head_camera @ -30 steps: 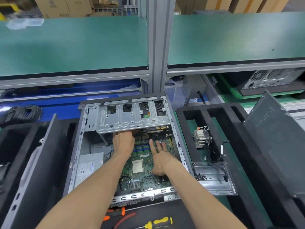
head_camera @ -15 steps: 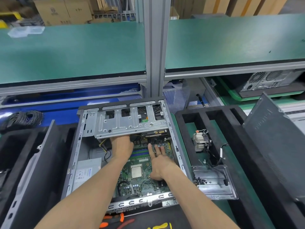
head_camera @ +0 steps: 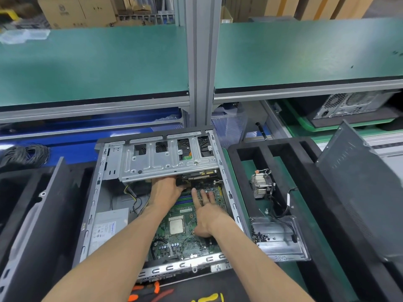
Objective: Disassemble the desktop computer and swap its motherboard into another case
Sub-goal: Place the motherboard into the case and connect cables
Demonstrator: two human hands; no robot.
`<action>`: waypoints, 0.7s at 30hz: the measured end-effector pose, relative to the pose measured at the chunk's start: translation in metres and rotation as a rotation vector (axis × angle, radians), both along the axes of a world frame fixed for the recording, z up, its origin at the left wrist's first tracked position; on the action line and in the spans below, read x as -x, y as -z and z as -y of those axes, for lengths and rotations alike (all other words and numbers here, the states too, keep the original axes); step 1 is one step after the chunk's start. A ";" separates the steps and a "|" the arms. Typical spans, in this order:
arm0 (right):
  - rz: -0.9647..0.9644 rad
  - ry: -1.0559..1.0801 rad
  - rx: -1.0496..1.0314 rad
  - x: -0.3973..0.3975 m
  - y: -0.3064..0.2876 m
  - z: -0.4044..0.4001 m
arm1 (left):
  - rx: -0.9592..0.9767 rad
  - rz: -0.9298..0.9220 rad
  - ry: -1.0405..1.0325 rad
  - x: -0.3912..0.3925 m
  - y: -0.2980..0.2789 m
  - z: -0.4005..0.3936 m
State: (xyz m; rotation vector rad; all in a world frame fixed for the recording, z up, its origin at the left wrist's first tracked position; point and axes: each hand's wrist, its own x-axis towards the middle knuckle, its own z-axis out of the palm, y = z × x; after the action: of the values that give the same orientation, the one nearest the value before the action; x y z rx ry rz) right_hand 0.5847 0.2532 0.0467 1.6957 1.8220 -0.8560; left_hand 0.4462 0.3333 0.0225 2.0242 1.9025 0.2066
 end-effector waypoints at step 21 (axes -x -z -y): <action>-0.027 0.023 -0.012 0.000 -0.002 0.001 | 0.152 -0.116 0.154 -0.008 0.001 -0.011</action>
State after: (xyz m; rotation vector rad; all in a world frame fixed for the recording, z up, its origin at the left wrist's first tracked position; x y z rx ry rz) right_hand 0.5848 0.2519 0.0484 1.7233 1.8328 -0.8827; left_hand 0.4544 0.3447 0.0219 2.1061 1.7585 -0.0934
